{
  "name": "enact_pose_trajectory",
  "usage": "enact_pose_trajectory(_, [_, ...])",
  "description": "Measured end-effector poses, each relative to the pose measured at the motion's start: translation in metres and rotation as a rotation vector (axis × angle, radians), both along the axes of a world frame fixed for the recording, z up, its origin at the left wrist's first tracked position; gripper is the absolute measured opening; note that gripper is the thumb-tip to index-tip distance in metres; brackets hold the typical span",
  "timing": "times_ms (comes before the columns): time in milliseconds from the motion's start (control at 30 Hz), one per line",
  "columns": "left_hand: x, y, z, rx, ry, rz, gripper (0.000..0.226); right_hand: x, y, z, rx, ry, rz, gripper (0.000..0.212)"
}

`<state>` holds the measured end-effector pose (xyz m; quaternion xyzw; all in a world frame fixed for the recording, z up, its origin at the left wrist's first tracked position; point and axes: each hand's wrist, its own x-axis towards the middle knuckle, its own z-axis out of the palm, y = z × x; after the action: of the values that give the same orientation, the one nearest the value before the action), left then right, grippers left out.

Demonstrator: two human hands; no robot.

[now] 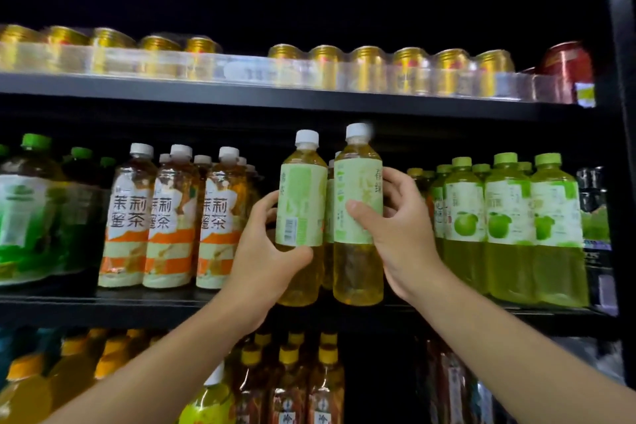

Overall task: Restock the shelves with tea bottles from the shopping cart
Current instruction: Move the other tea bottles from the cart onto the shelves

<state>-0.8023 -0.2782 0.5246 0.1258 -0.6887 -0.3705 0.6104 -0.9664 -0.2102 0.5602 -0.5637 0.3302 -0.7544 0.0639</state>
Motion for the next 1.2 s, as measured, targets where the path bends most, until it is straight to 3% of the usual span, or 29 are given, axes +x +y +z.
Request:
enact_pose_trajectory(267, [-0.009,-0.011,-0.004,0.003,-0.032,0.057,0.08,-0.014,-0.026,-0.009,0.003,-0.018,0.053,0.065])
enact_pose_trajectory(600, [-0.015,-0.009,-0.009,-0.062,-0.06,0.18,0.078,-0.015,-0.037,-0.021,-0.046,0.07,-0.039,0.069])
enact_pose_trajectory(1000, [-0.007,-0.011,-0.01,0.01,-0.105,0.168,0.079,-0.014,-0.034,-0.029,0.03,0.123,-0.037,0.073])
enact_pose_trajectory(1100, [-0.003,-0.006,-0.01,0.003,-0.214,0.273,0.089,-0.017,-0.026,-0.034,0.111,0.223,-0.127,0.085])
enact_pose_trajectory(1200, [0.002,0.005,-0.017,-0.092,-0.41,0.452,0.082,-0.022,-0.013,-0.042,0.175,0.336,-0.238,0.095])
